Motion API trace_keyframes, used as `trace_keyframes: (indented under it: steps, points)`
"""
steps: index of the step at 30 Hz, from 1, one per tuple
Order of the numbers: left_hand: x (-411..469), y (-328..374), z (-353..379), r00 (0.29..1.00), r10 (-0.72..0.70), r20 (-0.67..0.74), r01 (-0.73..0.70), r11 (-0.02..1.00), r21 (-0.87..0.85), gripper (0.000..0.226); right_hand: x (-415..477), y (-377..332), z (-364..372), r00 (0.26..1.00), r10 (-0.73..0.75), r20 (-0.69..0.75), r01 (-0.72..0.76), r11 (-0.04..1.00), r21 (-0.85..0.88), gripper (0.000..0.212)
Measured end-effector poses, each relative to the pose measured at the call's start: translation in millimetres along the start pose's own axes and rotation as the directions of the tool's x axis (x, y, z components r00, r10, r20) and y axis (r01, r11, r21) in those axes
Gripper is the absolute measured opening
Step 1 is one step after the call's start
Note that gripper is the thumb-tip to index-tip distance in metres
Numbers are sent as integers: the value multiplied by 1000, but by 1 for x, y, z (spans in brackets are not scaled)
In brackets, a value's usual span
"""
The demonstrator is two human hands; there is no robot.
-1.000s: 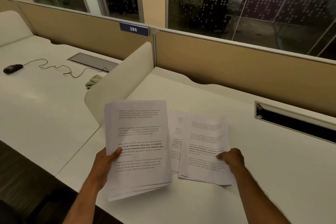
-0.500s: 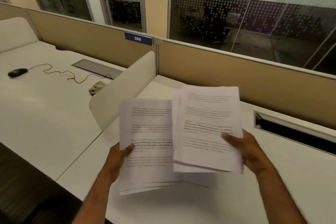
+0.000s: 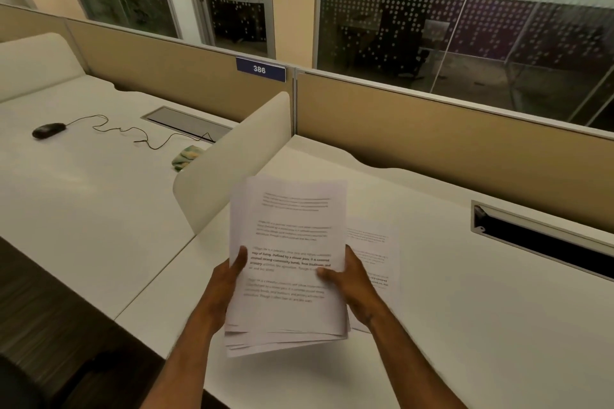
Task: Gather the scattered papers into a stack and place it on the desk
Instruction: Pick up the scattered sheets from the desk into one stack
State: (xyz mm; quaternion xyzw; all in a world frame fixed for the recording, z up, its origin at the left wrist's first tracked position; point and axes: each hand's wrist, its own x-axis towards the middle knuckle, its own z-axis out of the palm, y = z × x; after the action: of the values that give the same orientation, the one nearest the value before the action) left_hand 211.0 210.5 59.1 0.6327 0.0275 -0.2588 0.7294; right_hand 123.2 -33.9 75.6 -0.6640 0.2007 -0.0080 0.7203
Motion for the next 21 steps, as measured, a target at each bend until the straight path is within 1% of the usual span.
trace_keyframes:
  steps: [2,3,4,5,6,7,8,9,10,11,12,13,15,18,19,21]
  points:
    - [-1,-4,-4,1000,6,-24,-6,1000,0,52,5,-3,6,998,8,61,-6,999,-40,58]
    - [-2,-6,-8,999,12,-42,-11,1000,2,53,8,-6,6,997,25,72,-20,997,-69,55]
    - [-3,-7,-14,998,16,-57,-15,1000,8,52,12,-8,4,998,41,50,-36,994,-100,53]
    - [-4,-8,-21,997,18,-70,-17,1000,14,51,17,-8,-2,998,51,-23,-54,989,-135,52]
    - [-6,-9,-29,996,20,-83,-19,1000,15,50,22,-5,-12,988,53,-145,-81,978,-191,52]
    - [-9,-10,-38,995,21,-98,-20,1000,12,49,28,0,-24,954,59,-294,-143,951,-276,53]
    - [-11,-11,-48,993,22,-114,-21,1000,7,47,32,8,-38,898,76,-433,-255,892,-373,56]
    - [-14,-12,-59,991,22,-134,-22,1000,2,47,34,17,-50,837,108,-537,-397,796,-458,62]
    - [-17,-12,-69,988,20,-152,-21,1000,-4,47,33,27,-61,783,142,-605,-521,680,-516,70]
    - [-20,-13,-78,985,18,-170,-20,1000,-12,48,31,35,-69,745,168,-646,-603,582,-545,77]
    - [-22,-14,-86,983,15,-186,-20,1000,-24,48,31,44,-74,723,182,-667,-646,521,-558,82]
    - [-24,-14,-93,980,12,-196,-20,999,-41,48,31,50,-76,714,187,-675,-661,500,-560,85]
    - [-29,-15,-104,978,3,-208,-20,997,-77,45,36,56,-78,696,216,-685,-672,532,-516,84]
    - [-33,-16,-114,978,1,-210,-25,993,-112,43,44,57,-84,666,308,-679,-673,640,-370,72]
    - [-34,-16,-115,978,2,-208,-27,993,-119,43,46,55,-87,677,330,-657,-651,685,-327,64]
    - [-35,-14,-117,978,1,-209,-29,991,-132,44,49,49,-91,734,357,-578,-558,802,-213,48]
